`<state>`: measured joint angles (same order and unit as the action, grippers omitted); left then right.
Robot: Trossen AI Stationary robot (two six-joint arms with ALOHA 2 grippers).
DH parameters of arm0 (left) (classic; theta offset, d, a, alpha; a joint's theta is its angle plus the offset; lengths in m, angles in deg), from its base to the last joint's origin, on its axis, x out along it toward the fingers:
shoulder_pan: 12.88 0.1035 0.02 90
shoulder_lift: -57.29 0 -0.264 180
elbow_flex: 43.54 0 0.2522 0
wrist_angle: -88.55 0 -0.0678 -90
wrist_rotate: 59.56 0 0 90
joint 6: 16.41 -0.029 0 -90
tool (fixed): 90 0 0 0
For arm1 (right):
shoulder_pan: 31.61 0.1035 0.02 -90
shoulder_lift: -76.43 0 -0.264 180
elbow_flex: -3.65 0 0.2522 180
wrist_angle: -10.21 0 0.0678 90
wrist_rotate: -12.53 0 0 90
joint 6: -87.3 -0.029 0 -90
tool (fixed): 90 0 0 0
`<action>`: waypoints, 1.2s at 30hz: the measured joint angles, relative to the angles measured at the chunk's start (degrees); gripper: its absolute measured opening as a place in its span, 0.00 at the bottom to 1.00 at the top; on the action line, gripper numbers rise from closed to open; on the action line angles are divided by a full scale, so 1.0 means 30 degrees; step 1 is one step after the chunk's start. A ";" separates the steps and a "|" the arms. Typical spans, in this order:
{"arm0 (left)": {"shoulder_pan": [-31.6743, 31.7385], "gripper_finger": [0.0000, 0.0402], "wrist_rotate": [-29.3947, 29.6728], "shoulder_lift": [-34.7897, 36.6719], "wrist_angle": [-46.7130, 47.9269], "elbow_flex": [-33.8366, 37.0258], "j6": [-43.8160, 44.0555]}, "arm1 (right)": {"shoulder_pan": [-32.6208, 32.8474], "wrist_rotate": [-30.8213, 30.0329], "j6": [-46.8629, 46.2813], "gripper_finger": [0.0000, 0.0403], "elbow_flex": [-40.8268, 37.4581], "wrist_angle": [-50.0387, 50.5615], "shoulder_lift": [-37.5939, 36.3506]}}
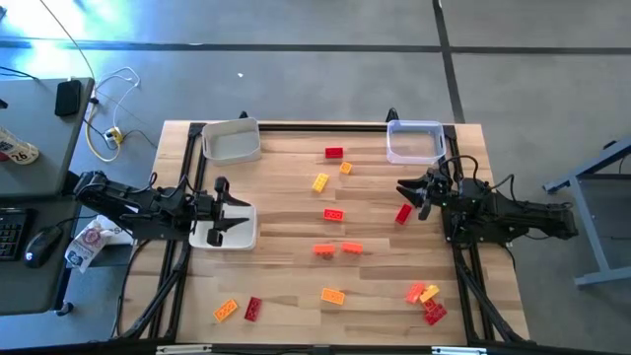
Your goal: Sort & place blocks by color
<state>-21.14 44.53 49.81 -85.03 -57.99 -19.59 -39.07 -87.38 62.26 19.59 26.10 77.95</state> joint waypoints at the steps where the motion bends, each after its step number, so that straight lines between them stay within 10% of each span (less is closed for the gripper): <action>1: -0.0004 0.43 0.0002 0.0002 0.0002 0.0004 0.0002 | -0.0001 0.0006 -0.0005 0.31 0.0004 0.0000 0.0006; 36: 0.0001 0.45 0.1595 0.0005 -0.0042 0.0000 0.1509 | -0.0001 -0.0001 -0.0007 0.31 0.0005 0.0000 0.0000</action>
<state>-21.14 49.32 49.83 -85.15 -57.99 -15.07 -39.07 -87.39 62.24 19.60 26.10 77.95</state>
